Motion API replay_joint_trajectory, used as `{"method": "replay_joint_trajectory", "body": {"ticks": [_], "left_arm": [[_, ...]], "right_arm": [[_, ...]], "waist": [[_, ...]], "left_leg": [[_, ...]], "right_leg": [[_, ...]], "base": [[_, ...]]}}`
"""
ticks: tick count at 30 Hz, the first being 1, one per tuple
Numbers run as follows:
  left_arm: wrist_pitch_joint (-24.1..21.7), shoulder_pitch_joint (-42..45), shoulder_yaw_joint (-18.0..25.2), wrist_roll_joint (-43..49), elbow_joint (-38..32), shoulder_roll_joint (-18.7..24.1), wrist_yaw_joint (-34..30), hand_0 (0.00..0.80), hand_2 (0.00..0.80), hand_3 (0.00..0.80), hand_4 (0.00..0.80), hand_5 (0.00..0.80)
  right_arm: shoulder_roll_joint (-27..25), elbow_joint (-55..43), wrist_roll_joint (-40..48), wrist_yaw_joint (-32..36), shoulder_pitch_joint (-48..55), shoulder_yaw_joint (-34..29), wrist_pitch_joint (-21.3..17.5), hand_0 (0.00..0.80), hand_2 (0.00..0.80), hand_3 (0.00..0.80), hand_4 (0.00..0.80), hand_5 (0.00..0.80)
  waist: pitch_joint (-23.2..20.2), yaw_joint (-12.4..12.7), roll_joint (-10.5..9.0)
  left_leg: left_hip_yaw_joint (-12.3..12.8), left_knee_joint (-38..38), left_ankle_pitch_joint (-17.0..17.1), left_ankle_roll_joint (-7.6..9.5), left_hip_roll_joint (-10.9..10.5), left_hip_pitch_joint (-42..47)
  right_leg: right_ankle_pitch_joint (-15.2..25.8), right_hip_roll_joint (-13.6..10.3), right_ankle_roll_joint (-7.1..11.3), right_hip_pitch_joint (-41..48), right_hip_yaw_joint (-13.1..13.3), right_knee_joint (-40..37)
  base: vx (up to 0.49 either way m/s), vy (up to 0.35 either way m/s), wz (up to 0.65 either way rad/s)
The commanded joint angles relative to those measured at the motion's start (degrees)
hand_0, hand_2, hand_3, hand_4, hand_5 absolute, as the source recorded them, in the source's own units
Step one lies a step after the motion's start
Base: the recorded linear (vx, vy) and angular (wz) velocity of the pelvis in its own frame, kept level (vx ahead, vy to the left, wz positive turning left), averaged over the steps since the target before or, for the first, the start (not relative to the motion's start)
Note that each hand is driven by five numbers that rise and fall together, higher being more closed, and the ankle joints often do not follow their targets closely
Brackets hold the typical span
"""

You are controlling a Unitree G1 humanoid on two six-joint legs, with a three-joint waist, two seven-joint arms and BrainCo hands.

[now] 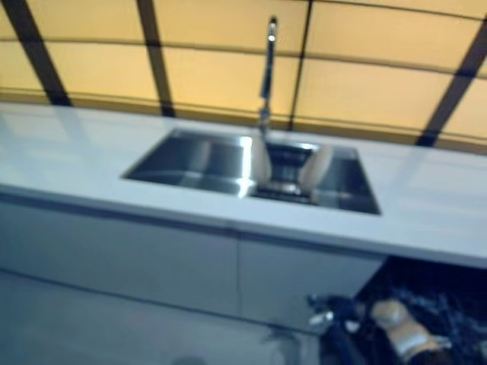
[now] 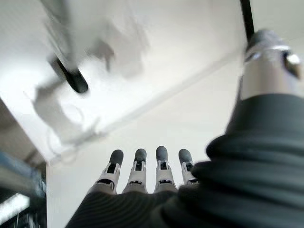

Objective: Take plates into dishwasher

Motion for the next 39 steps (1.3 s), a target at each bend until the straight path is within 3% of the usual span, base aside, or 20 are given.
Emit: {"method": "replay_joint_trajectory", "body": {"ticks": [1, 5, 7, 8, 9, 11, 13, 15, 17, 19, 20, 21, 25, 34, 39], "left_arm": [[-0.16, 1.27, 1.70, 1.31, 2.00, 2.60, -0.07, 0.000, 0.000, 0.000, 0.000, 0.000], [-0.75, 2.32, 3.21, 1.27, 2.92, 2.40, -0.24, 0.000, 0.000, 0.000, 0.000, 0.000], [-0.86, 2.69, 4.04, 1.19, 3.10, 1.78, 0.22, 0.000, 0.000, 0.000, 0.000, 0.000], [-1.13, 2.88, 4.18, 0.95, 3.22, 1.53, 0.25, 0.000, 0.000, 0.000, 0.000, 0.000], [-2.16, 3.43, 5.03, -0.25, 3.57, 0.72, 0.26, 0.000, 0.000, 0.000, 0.000, 0.000], [-2.32, 3.94, 5.77, -0.89, 3.60, 0.08, -0.02, 0.000, 0.000, 0.000, 0.000, 0.000], [-2.74, 4.44, 5.87, -0.90, 3.16, -1.16, -0.50, 0.000, 0.000, 0.000, 0.000, 0.000], [-3.92, 5.46, 5.57, -2.06, 3.27, -1.73, -1.28, 0.000, 0.000, 0.000, 0.000, 0.000], [-4.70, 5.84, 5.37, -2.22, 3.23, -2.14, -1.57, 0.000, 0.000, 0.000, 0.000, 0.000], [-4.93, 6.04, 4.36, -2.62, 2.74, -2.37, -0.99, 0.000, 0.000, 0.000, 0.000, 0.000], [-4.46, 6.00, 4.51, -2.10, 2.59, -2.30, -0.71, 0.000, 0.000, 0.000, 0.000, 0.000], [-4.67, 5.65, 4.79, -1.89, 3.24, -1.94, -0.72, 0.000, 0.000, 0.000, 0.000, 0.000], [-4.38, 3.97, 4.34, -3.65, 3.04, -0.87, -0.31, 0.000, 0.000, 0.000, 0.000, 0.000], [-4.96, 2.87, 3.67, -2.00, 4.49, -0.47, -1.74, 0.000, 0.000, 0.000, 0.000, 0.000], [-4.92, 2.24, 2.59, -2.35, 4.90, -1.09, -1.46, 0.000, 0.000, 0.000, 0.000, 0.000]], "right_arm": [[0.06, -1.11, 5.93, 4.74, 1.61, -1.97, 2.49, 0.000, 0.000, 0.000, 0.000, 0.000], [-0.83, -1.05, 11.75, 6.72, 1.32, -6.85, 3.35, 0.000, 0.000, 0.000, 0.000, 0.000], [-1.12, -2.75, 16.93, 6.69, 1.36, -9.35, 5.38, 0.000, 0.000, 0.000, 0.000, 0.000], [-1.10, -3.30, 18.21, 6.26, 1.33, -9.86, 5.60, 0.000, 0.000, 0.000, 0.000, 0.000], [-1.02, -3.98, 21.41, 5.59, 0.48, -10.65, 5.42, 0.000, 0.000, 0.000, 0.000, 0.000], [-0.90, -4.98, 24.04, 5.06, 0.02, -11.48, 4.83, 0.000, 0.000, 0.000, 0.000, 0.000], [-0.07, -5.62, 27.27, 3.24, -0.24, -13.87, 2.81, 0.000, 0.000, 0.000, 0.000, 0.000], [0.39, -4.02, 28.72, 2.30, -2.76, -14.39, 0.05, 0.000, 0.000, 0.000, 0.000, 0.000], [0.57, -3.04, 30.73, 0.00, -6.00, -14.48, -1.63, 0.000, 0.000, 0.000, 0.000, 0.000], [0.00, -4.51, 32.59, -2.26, -8.29, -15.24, -2.16, 0.000, 0.000, 0.000, 0.000, 0.000], [-0.35, -4.52, 33.39, -2.20, -8.40, -15.31, -2.20, 0.000, 0.000, 0.000, 0.000, 0.000], [-0.01, -5.49, 32.59, -2.00, -8.34, -16.32, -1.41, 0.000, 0.000, 0.000, 0.000, 0.000], [-1.31, -6.93, 34.71, -0.85, -7.69, -17.52, -1.21, 0.000, 0.000, 0.000, 0.000, 0.000], [-3.13, -5.94, 42.96, -8.11, -12.90, -19.52, -4.80, 0.000, 0.000, 0.000, 0.000, 0.000], [-5.29, -3.56, 42.80, -13.29, -18.23, -19.07, -5.26, 0.000, 0.000, 0.000, 0.000, 0.000]], "waist": [[0.27, -0.75, -1.47], [-1.23, -1.44, -1.05], [-1.95, -1.82, -0.64], [-2.03, -1.87, -0.86], [-1.78, -1.45, -1.76], [-1.42, -0.90, -3.15], [0.34, 2.10, -4.66], [1.22, 4.32, -4.08], [2.28, 6.59, -2.86], [2.93, 8.87, -2.24], [2.78, 8.58, -2.20], [1.78, 8.30, -2.17], [-0.15, 6.83, -1.73], [-2.42, 7.37, -2.24], [-2.85, 7.89, -2.48]], "left_leg": [[-0.48, -2.16, 3.90, 1.73, -1.71, 1.45], [0.70, -1.55, 3.23, 0.34, 0.46, 3.86], [0.99, 5.81, 11.41, -1.71, 4.21, 1.82], [1.01, 9.49, 13.39, -1.89, 4.91, 0.60], [1.20, 18.63, 15.78, -1.65, 5.58, -2.67], [1.66, 25.04, 17.40, -1.07, 5.22, -7.49], [0.66, 29.52, 15.09, 1.41, 0.58, -18.38], [0.28, 21.51, 14.65, 1.96, -1.58, -20.26], [0.74, 11.55, 18.58, 0.41, -1.41, -22.16], [0.46, 5.40, 20.81, -0.30, -2.99, -25.85], [1.18, 5.38, 19.51, 0.14, -3.01, -25.08], [0.68, 4.25, 18.08, 0.58, -3.93, -23.73], [1.55, -0.60, 16.68, 0.66, -2.51, -17.59], [1.30, -0.63, 15.25, 1.16, -2.68, -16.73], [1.03, -0.48, 14.71, 1.09, -2.73, -16.08]], "right_leg": [[5.05, -9.80, 12.84, -1.71, 1.88, 0.36], [3.15, -9.36, 11.27, -1.34, 0.02, 1.54], [1.82, -7.16, 9.10, 1.26, 0.42, -0.44], [1.62, -6.71, 8.48, 2.16, 0.64, -1.27], [0.86, -5.74, 7.12, 4.60, 2.10, -2.79], [0.15, -5.49, 5.97, 7.11, 3.78, -3.81], [-1.13, -5.26, 5.74, 11.84, 7.22, -5.05], [-2.19, -4.35, 6.84, 14.36, 8.31, -5.43], [-3.93, -2.95, 7.20, 17.67, 9.35, -5.75], [-7.07, -2.20, 7.06, 22.03, 12.36, -5.79], [-7.59, -2.58, 7.11, 21.90, 12.47, -5.57], [-7.71, -3.63, 8.29, 22.11, 12.46, -5.68], [-6.59, -5.75, 9.98, 20.75, 9.90, -6.32], [-6.83, -5.91, 9.85, 20.76, 8.37, -7.43], [-6.85, -6.21, 9.90, 21.00, 7.70, -7.45]], "base": [[0.087, -0.081, -0.31], [0.081, -0.102, -0.06], [0.055, -0.105, 0.02], [0.130, -0.167, -0.29], [0.183, -0.181, -0.49], [0.202, -0.147, -0.68], [0.253, -0.030, -0.77], [0.261, 0.139, -0.73], [0.301, 0.180, -1.02], [0.312, 0.170, -1.30], [0.207, 0.166, -0.83], [0.118, 0.152, -0.78], [0.133, 0.108, -0.86], [0.066, 0.013, 0.13], [0.082, 0.013, 0.42]]}}
